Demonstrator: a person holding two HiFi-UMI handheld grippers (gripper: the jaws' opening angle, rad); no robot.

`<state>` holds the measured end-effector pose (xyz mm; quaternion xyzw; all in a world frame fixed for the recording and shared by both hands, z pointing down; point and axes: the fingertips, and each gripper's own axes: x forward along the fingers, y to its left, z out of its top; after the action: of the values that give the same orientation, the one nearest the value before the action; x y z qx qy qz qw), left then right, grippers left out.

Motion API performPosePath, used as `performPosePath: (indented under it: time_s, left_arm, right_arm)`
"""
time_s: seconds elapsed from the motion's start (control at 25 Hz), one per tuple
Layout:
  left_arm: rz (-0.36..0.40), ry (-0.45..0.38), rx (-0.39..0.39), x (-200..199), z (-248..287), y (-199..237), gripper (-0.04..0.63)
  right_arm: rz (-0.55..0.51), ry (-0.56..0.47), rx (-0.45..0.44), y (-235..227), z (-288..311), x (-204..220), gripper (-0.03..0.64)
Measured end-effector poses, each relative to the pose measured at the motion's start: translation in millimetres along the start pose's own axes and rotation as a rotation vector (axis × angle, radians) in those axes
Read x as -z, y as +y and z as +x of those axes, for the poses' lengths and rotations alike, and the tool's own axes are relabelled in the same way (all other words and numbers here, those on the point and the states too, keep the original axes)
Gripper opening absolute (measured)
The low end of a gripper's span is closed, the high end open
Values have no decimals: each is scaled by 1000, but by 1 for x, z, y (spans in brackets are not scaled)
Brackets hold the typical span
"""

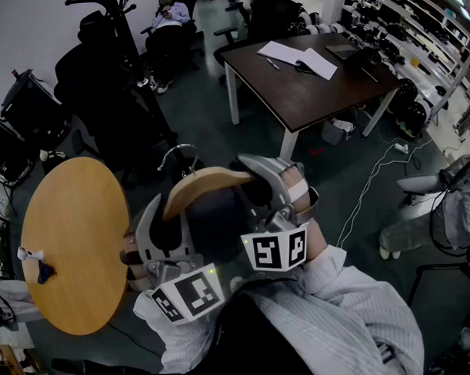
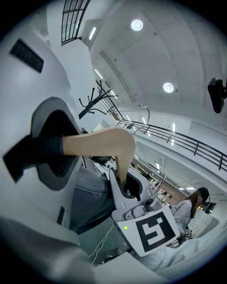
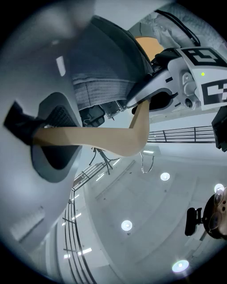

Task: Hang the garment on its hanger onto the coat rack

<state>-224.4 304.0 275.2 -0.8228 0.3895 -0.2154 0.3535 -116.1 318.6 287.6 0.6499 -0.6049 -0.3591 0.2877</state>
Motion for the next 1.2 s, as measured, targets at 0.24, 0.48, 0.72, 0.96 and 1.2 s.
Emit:
performPosePath:
  time_s: [0.24,0.48,0.72,0.96,1.2]
  left_arm:
    - [-1,1,1,-1,0,2,97]
    - [6,0,9,-11,2,-10,97]
    - [5,6,3,-26,-1,-33,97]
    - [-14,25,1,-27,16,-39,97]
    - [-24,31,5,-11,71,-31,95]
  right_arm:
    - [2,1,1,-2,1,-1,74]
    - [16,8,0,-8,-8,11,75]
    - [28,-7,-8,-15,-25,29,80]
    - [22,-26,-28,-20,-13,42,80]
    - [9,-45,-42,-20,43,65,84]
